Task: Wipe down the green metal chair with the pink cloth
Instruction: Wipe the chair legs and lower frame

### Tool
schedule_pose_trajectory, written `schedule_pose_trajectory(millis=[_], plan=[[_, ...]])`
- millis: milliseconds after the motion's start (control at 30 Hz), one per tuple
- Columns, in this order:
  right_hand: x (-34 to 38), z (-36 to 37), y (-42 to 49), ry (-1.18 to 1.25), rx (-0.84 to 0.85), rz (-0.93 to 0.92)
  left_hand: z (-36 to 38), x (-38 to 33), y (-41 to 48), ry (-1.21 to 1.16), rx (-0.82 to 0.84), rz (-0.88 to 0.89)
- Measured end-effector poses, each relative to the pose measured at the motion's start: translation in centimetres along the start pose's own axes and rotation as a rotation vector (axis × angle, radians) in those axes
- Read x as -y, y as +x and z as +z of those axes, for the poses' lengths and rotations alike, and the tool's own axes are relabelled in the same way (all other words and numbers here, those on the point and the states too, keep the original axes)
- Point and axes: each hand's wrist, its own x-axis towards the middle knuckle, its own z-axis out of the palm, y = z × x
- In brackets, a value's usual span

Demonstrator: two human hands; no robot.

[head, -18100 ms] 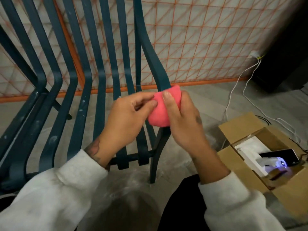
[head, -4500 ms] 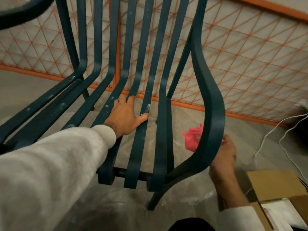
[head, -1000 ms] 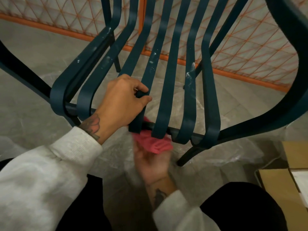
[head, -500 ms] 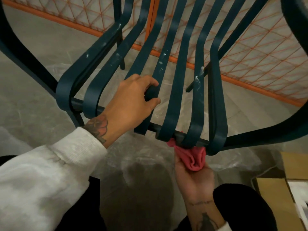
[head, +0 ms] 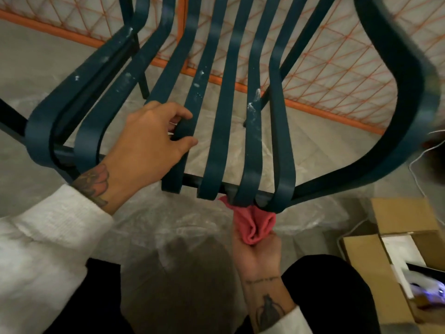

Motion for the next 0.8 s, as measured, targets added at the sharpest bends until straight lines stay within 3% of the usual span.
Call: schedule_pose_trajectory(millis=[200,400,600,700,800], plan=[[-1.5,0.2,0.5,0.074,0.052,-0.024,0.1,-0.1,-0.2,0.016,0.000,0.002],[-8.2,2.0,1.5,-0.033,0.187,0.124,0.4,-0.3,-0.6,0.077,-0.028,0.039],[-3.8,-0.2,2.7,-0.036,0.221,0.072,-2.1,0.7,-1.3,0.105,-0.017,0.160],[-3.6,-0.1,3.2,-0.075,0.231,0.046,-4.9,2.7,-1.5,0.158,-0.082,0.110],[-6.1,0.3,3.2,-0.073,0.274,0.061,-6.5,4.8,-1.9,0.267,-0.040,-0.027]])
